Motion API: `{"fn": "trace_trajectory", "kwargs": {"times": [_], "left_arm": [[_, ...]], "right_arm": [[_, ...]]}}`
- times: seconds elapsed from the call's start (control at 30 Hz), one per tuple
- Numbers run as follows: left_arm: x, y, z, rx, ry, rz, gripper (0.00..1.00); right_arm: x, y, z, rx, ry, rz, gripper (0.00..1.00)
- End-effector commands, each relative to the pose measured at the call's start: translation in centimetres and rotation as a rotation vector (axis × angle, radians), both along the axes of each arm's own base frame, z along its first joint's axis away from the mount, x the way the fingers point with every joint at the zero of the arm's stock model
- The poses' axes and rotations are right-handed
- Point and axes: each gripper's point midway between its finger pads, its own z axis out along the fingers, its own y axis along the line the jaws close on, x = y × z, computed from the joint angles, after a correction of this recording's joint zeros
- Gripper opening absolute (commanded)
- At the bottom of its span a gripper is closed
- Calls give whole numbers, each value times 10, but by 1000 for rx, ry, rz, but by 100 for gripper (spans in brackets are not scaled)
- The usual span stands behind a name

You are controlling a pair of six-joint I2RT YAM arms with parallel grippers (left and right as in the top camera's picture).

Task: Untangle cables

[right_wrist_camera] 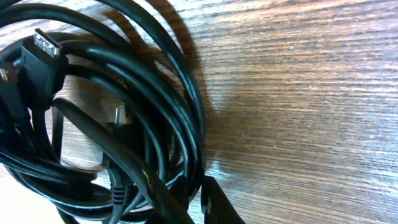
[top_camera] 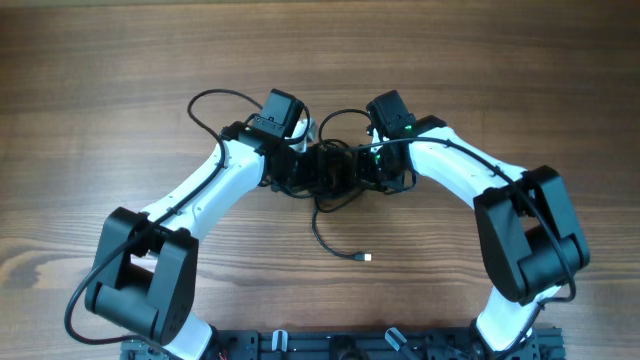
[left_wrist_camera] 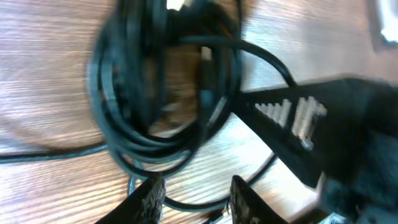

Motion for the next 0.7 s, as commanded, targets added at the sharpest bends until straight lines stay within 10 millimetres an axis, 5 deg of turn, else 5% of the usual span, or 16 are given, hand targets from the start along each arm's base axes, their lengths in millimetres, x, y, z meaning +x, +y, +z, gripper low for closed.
{"fn": "trace_trajectory", "kwargs": {"times": [0.0, 0.27, 0.67], "left_arm": [[5, 15, -17, 86, 86, 211, 37], [-6, 23, -27, 165, 154, 314, 31], [-3, 2, -44, 208, 145, 434, 27]], "right_arm": [[-1, -5, -10, -27, 14, -12, 10], [-1, -4, -10, -24, 14, -10, 11], [-2, -4, -10, -25, 12, 1, 11]]}}
